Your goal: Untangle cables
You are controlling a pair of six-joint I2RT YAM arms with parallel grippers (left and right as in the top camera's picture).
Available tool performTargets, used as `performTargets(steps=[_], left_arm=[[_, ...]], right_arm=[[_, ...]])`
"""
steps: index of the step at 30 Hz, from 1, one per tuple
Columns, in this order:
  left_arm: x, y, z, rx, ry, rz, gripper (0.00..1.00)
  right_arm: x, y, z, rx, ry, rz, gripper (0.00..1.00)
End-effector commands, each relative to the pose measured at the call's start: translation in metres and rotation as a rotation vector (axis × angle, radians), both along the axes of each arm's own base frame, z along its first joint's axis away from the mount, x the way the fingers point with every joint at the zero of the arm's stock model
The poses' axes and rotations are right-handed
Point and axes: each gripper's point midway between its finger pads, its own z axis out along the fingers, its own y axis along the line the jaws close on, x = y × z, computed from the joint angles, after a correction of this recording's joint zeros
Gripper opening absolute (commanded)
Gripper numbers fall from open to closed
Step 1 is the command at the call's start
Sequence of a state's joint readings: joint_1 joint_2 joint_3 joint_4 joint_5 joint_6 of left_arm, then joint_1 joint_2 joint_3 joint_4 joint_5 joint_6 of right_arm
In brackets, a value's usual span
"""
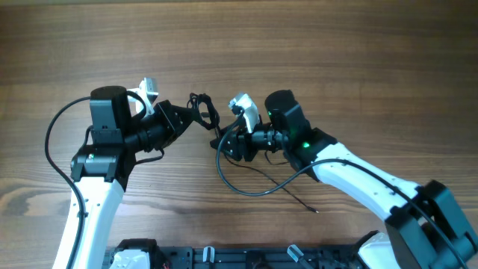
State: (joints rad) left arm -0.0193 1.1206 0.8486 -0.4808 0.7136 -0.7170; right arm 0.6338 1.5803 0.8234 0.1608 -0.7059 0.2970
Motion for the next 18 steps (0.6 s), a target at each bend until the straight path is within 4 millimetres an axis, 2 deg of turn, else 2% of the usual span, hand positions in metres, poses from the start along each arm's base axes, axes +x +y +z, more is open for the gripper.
performTargets(steps=[1,3,5,10,15,18], left_arm=[[0.003,-0.002,0.011,-0.038,-0.011,-0.001,0.04],[0.003,-0.002,0.012,-0.037,-0.012,-0.002,0.04],[0.003,-0.002,0.012,-0.014,-0.041,-0.024,0.04],[-0.001,-0.002,0.007,0.063,-0.108,-0.097,0.04],[-0.005,-0.006,0.005,0.099,-0.143,-0.149,0.04],[-0.012,-0.021,0.012,0.095,-0.217,-0.251,0.04]], right_arm=[[-0.002,0.003,-0.017,-0.021,0.073,-0.012,0.31],[-0.002,0.003,-0.018,-0.022,0.075,-0.014,0.12],[0.002,0.000,-0.016,-0.016,0.097,-0.036,0.04],[0.008,-0.025,0.000,0.040,0.257,-0.094,0.04],[0.000,-0.046,0.047,0.215,0.319,0.042,0.04],[-0.010,-0.047,0.065,0.281,0.343,0.130,0.04]])
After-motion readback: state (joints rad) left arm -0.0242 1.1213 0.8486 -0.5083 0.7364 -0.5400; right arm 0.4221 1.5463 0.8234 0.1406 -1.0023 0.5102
